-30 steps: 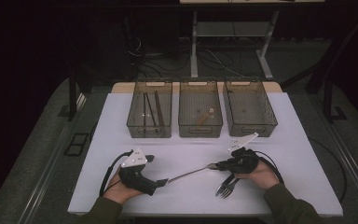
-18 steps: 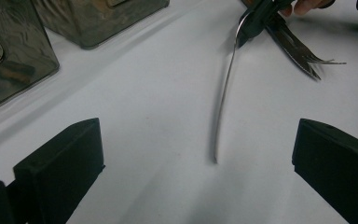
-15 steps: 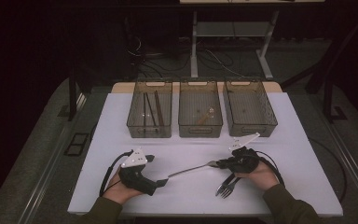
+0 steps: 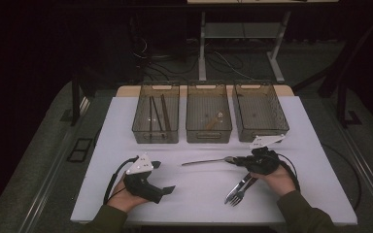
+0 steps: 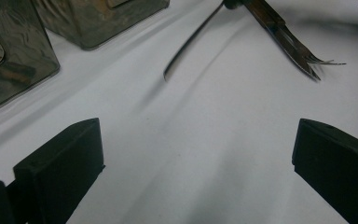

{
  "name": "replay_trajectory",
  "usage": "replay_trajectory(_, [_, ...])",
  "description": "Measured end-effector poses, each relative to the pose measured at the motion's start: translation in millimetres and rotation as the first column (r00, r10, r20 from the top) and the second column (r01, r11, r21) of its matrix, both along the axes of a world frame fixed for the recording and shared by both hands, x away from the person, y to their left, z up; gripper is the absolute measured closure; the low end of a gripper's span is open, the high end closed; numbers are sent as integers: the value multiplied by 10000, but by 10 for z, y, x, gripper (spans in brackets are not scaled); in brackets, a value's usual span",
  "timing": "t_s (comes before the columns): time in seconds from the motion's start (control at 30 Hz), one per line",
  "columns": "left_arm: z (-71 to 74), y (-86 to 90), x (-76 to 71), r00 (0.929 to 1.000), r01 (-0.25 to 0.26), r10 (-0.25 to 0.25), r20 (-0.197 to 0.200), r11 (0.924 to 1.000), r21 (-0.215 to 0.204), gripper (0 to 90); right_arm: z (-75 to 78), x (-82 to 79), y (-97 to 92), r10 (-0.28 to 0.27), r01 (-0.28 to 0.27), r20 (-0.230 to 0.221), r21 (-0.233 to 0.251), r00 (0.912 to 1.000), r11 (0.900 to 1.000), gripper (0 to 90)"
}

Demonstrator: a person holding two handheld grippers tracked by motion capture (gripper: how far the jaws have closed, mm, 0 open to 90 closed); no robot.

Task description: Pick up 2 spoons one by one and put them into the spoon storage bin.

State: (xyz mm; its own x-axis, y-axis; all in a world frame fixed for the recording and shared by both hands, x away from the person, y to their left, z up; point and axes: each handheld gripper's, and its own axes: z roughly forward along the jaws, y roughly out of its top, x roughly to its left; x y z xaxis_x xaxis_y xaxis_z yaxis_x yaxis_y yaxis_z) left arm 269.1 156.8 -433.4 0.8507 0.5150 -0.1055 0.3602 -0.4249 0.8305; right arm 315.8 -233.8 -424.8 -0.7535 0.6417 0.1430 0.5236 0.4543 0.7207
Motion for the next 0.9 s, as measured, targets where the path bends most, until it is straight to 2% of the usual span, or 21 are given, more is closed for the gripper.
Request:
replay_trajectory(0.13, [-1, 0, 0, 10000, 3, -3, 6, 10000, 2, 7, 63, -2, -51, -395, 392, 269, 103, 9989, 9992, 869])
replay_trajectory(0.23, [-3, -1, 0, 10000, -12, 12, -10, 10000, 17, 7, 116, 9, -103, -721, 708, 346, 359, 9968, 9968, 869])
replay_trajectory(0.3, [-6, -1, 4, 10000, -26, 26, -20, 10000, 22, 7, 170, 11, -132, -1022, 1002, 322, 582, 9942, 9933, 869])
replay_trajectory(0.43, [-11, -5, 9, 10000, -25, 25, -23, 10000, 40, 7, 293, 44, -181, -1441, 1394, 606, 758, 9877, 9873, 869])
replay_trajectory(0.57, [-12, -4, 11, 10000, -77, 77, -33, 10000, 15, 7, 386, 111, -224, -2132, 2078, 878, 662, 9731, 9759, 869])
replay_trajectory(0.67, [-11, -2, 10, 10000, -56, 56, -35, 10000, 25, 7, 430, 184, -234, -2678, 2618, 1115, 658, 9570, 9629, 869])
replay_trajectory(0.73, [-12, -3, 10, 10000, -60, 60, -37, 10000, 6, 7, 453, 240, -231, -2903, 2827, 1018, 825, 9515, 9556, 869])
replay_trajectory(0.9, [-10, -8, 3, 9999, -89, 88, -59, 9999, -117, 7, 514, 398, -174, -3466, 3399, 1115, 751, 9314, 9375, 869])
